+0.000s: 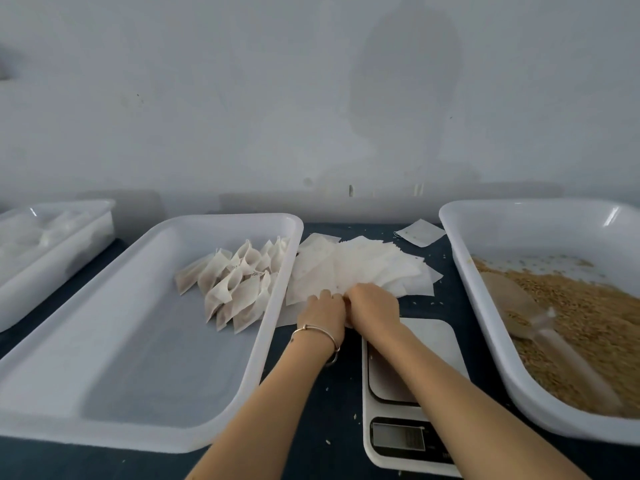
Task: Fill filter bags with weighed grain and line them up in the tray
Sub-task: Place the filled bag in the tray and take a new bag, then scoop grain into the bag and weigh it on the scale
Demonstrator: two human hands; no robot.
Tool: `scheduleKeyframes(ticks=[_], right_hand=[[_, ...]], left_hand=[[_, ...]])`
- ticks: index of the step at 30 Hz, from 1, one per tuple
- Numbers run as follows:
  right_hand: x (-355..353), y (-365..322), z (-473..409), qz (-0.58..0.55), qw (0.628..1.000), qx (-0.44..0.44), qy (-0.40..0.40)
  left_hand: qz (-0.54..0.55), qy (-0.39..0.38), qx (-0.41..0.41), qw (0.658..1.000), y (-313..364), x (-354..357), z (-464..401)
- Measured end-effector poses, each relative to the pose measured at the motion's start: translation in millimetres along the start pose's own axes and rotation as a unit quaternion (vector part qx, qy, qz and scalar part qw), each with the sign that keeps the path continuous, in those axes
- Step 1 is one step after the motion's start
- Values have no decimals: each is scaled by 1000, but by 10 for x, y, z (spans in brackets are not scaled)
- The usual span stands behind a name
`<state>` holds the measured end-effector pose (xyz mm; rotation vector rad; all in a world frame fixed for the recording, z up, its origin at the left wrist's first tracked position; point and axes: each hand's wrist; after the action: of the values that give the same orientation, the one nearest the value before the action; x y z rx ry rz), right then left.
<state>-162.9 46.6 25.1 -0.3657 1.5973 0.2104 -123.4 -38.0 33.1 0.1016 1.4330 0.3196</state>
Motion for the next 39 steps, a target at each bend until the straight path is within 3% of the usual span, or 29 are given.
scheduleKeyframes(ticks=[5, 10, 14, 19, 22, 24, 26, 27, 28, 31, 35, 37, 39], right_hand=[[-61, 146, 84, -50, 997, -43, 41], [-254, 265, 220, -259, 959, -39, 111], [-347, 350, 298, -337, 935, -45, 100], [-354, 367, 356, -357, 926, -90, 78], [-326, 359, 397, -383, 911, -97, 116], [-321, 357, 417, -441, 888, -44, 124], [-334, 357, 425, -523, 849, 37, 71], [-340, 353, 431, -549, 833, 62, 36], [-340, 346, 454, -552, 831, 67, 15], [-369, 288, 593, -507, 860, 32, 58], [-435, 195, 829, -456, 883, -45, 105], [-427, 172, 946, -434, 893, -66, 100], [-416, 185, 1037, -442, 890, -60, 94]], left_hand=[[79, 156, 19, 984, -46, 82, 108], [232, 268, 67, 933, -5, 123, 293], [368, 259, 28, 893, 20, 88, 375], [431, 248, 18, 867, 6, 30, 418], [559, 258, -14, 788, -8, 15, 450], [694, 223, -52, 682, 8, 17, 492], [804, 163, -86, 566, 32, 39, 525], [827, 142, -94, 535, 44, 47, 542], [836, 129, -95, 525, 56, 58, 562], [811, 141, -70, 563, 107, 53, 652], [662, 210, 20, 720, 192, 56, 825], [594, 208, 77, 774, 240, 56, 940], [548, 196, 105, 806, 252, 40, 1035]])
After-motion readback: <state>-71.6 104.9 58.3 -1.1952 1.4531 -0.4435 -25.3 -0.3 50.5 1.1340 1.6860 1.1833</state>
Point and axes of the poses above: each hand's wrist, its own z-axis away from the middle knuckle, its own x-axis out of the palm, y = z × x, and after that the axes turned 11 degrees about z, right-handed
